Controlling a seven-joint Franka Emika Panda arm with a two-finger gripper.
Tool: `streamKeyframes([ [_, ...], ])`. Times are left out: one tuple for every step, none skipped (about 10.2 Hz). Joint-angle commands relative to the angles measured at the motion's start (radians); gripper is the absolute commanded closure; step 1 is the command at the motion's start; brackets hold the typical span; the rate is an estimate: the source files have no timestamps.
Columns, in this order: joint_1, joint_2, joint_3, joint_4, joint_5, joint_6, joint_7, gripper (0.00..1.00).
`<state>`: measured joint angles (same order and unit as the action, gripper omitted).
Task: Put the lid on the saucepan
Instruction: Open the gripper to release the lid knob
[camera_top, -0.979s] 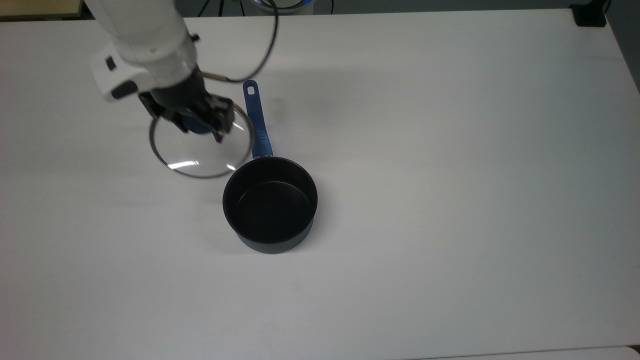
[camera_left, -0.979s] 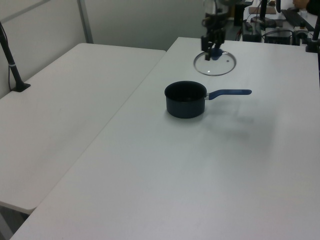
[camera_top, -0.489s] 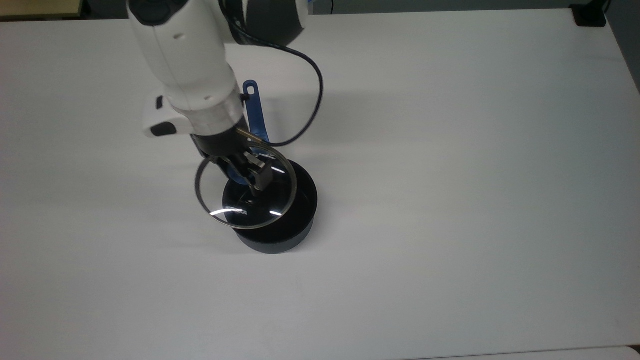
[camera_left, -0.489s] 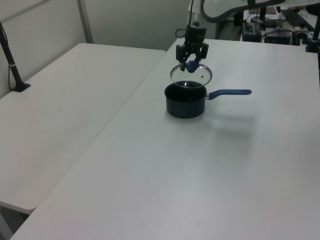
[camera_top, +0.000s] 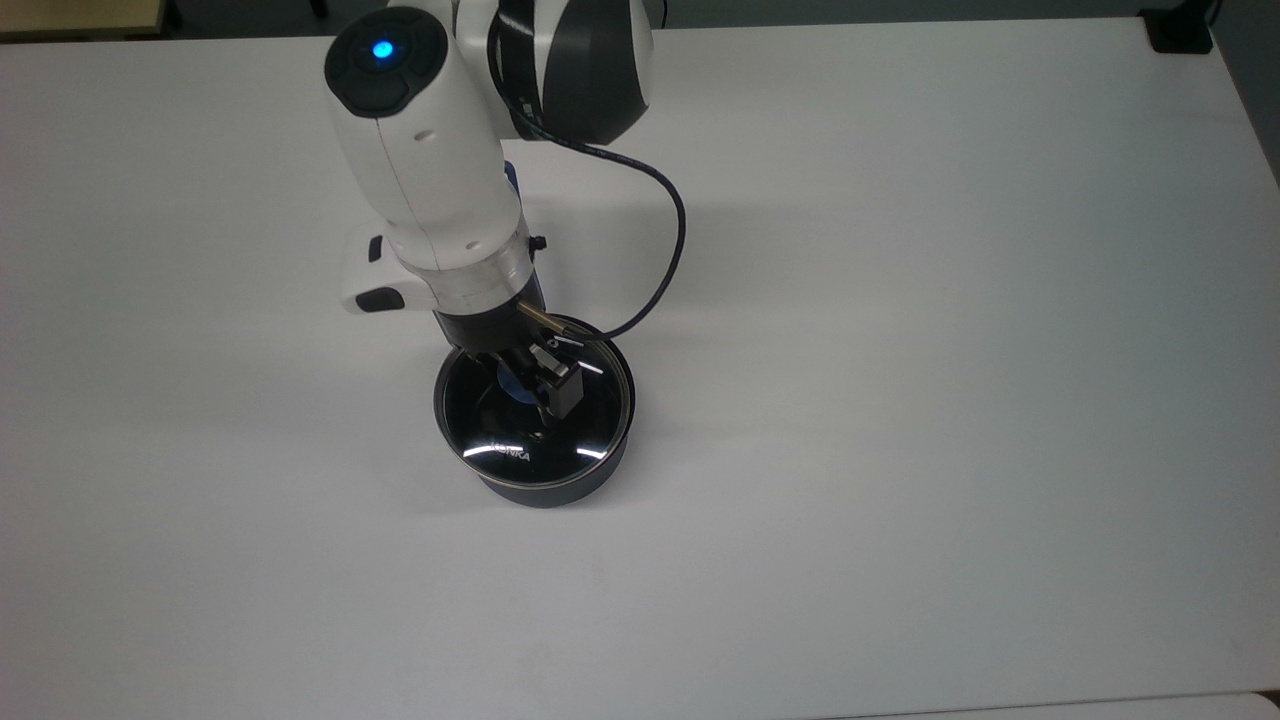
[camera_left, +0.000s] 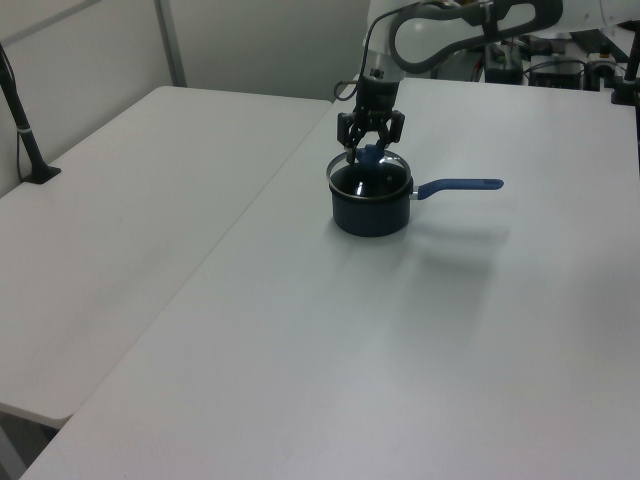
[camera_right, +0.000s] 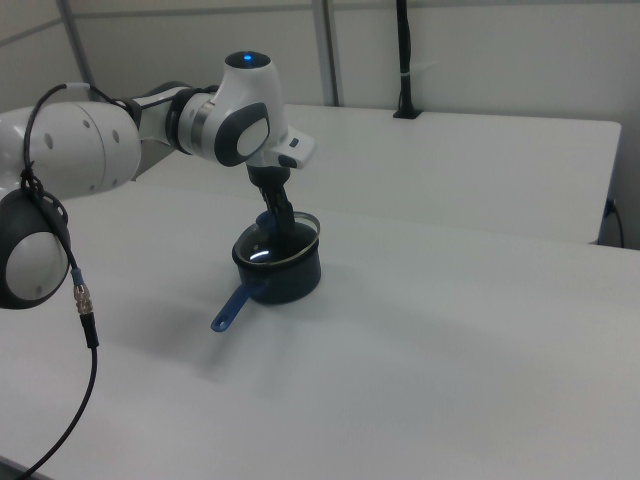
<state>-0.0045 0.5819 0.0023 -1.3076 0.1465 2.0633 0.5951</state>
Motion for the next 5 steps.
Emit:
streamKeyframes([
  [0.012,0.009,-0.004,0.008,0.018,0.020,0.015,0.56],
  [0.012,0.009,-0.004,-0.001,0.016,0.020,0.014,0.51],
  [0.014,0.007,-0.004,-0.012,0.013,0.018,0.012,0.47],
  [0.014,0.006,-0.004,-0.015,0.011,0.017,0.011,0.43],
  [0.014,0.004,-0.004,-0.015,0.010,0.012,0.009,0.35],
])
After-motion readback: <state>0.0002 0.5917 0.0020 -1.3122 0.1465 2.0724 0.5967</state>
